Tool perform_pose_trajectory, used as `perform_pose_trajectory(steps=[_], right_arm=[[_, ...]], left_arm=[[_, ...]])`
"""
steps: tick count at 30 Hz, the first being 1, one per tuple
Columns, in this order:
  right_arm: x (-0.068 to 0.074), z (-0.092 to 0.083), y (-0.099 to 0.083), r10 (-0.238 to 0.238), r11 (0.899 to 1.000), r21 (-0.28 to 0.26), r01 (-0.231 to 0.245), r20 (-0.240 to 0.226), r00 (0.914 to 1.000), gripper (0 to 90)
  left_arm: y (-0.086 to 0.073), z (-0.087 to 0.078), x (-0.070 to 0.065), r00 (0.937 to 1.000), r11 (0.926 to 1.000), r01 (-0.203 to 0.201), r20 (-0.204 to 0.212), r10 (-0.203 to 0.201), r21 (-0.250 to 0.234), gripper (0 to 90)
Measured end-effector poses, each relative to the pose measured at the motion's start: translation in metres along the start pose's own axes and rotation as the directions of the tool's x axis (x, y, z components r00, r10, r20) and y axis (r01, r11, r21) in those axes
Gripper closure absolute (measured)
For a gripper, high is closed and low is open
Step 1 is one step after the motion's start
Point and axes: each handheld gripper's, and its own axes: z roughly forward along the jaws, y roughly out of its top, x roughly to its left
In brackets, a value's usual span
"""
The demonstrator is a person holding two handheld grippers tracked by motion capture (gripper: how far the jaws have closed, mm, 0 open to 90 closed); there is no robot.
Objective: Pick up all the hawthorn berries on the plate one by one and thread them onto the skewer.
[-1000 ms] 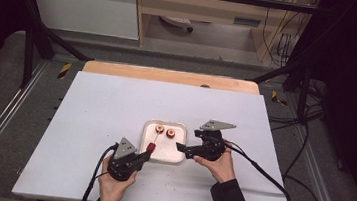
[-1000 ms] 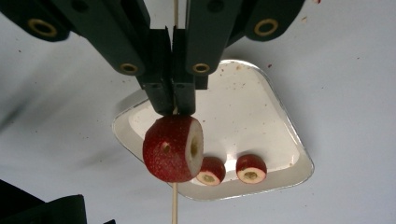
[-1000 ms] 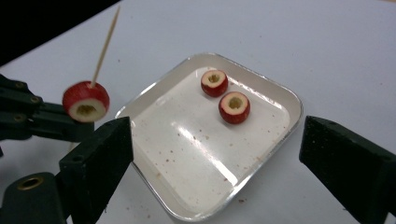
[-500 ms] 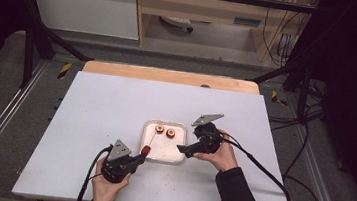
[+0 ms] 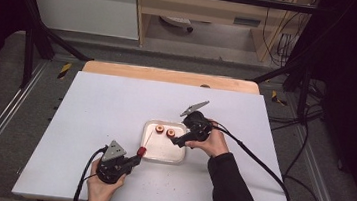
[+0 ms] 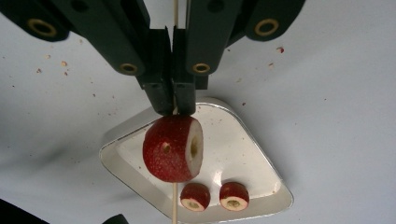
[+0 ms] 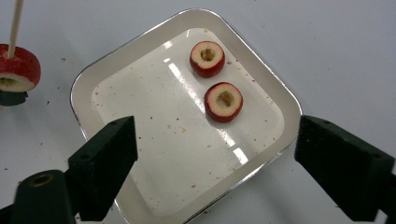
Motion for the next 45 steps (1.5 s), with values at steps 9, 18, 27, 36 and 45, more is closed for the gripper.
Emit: perform_pose_trajectory(steps=[9,18,27,36,45], right_arm=[[-0.009,0.02,0.016,-0.036,0.995,0.098,0.037,-0.014,0.9993,24.6],[-0.009,0.035,0.028,-0.028,0.991,0.132,0.031,-0.02,0.9994,34.7],[-0.011,0.049,0.032,-0.123,0.972,0.196,0.126,-0.026,0.9921,42.9],[-0.012,0.058,0.032,-0.176,0.955,0.234,0.185,-0.057,0.9827,50.5],[-0.012,0.061,0.033,-0.194,0.949,0.236,0.207,-0.08,0.9778,57.5]], left_arm=[[0.0,-0.002,0.002,1.0,1.0,-0.002,0.002,0.002,-0.001,88.0],[-0.001,-0.001,0.002,0.9999,1.0,-0.001,0.013,0.001,0.005,88.0],[-0.001,-0.001,0.003,0.9999,0.9999,-0.007,0.008,0.007,0.008,88.0],[-0.001,-0.001,0.003,0.9999,0.9999,-0.011,0.01,0.011,0.013,88.0],[-0.001,0.0,0.004,0.9999,0.9998,-0.008,0.014,0.008,0.018,88.0]])
